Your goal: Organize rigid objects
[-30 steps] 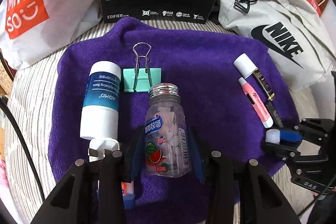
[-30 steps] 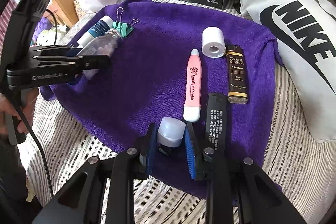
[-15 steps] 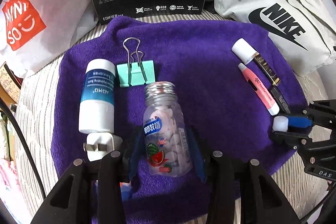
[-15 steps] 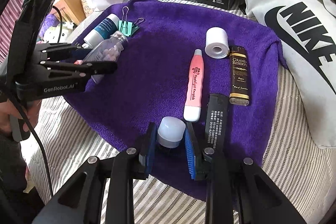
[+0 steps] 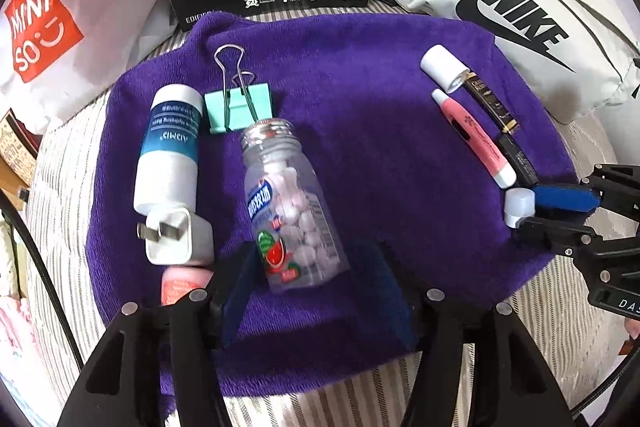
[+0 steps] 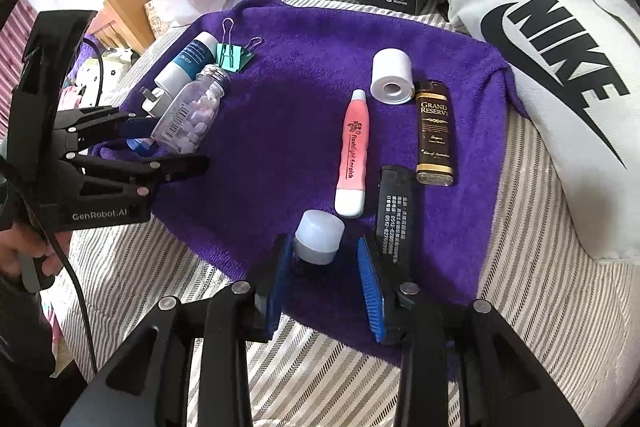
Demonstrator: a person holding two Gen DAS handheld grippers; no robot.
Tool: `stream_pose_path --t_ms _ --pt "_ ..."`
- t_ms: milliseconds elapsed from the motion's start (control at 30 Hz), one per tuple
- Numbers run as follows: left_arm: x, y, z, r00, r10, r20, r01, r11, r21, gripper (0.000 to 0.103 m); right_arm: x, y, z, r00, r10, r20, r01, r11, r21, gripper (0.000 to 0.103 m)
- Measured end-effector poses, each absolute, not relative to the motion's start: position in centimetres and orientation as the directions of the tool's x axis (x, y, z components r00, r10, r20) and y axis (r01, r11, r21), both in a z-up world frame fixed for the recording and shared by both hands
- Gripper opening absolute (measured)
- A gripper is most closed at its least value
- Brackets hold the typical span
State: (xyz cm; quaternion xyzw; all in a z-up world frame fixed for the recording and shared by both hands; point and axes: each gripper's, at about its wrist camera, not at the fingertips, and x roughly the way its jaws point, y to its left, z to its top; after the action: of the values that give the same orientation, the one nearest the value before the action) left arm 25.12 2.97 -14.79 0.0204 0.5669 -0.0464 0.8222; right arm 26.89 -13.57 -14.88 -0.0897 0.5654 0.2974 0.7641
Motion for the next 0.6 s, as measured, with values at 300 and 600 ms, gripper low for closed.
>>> stream_pose_path --t_ms 300,600 --pt "23.8 2.5 -13.9 0.314 -0.128 -0.941 0.102 0.990 -0.100 0.062 26.3 -13.8 -14.0 0.195 0.324 -0.926 -0.532 0.828 0.178 0.034" --pt "19.2 3.3 -9.9 0.391 -0.140 -0.910 0.088 0.989 -0.115 0.087 24.3 -15.1 -11.7 0.245 0.354 -0.903 -0.471 0.857 0.209 0.057"
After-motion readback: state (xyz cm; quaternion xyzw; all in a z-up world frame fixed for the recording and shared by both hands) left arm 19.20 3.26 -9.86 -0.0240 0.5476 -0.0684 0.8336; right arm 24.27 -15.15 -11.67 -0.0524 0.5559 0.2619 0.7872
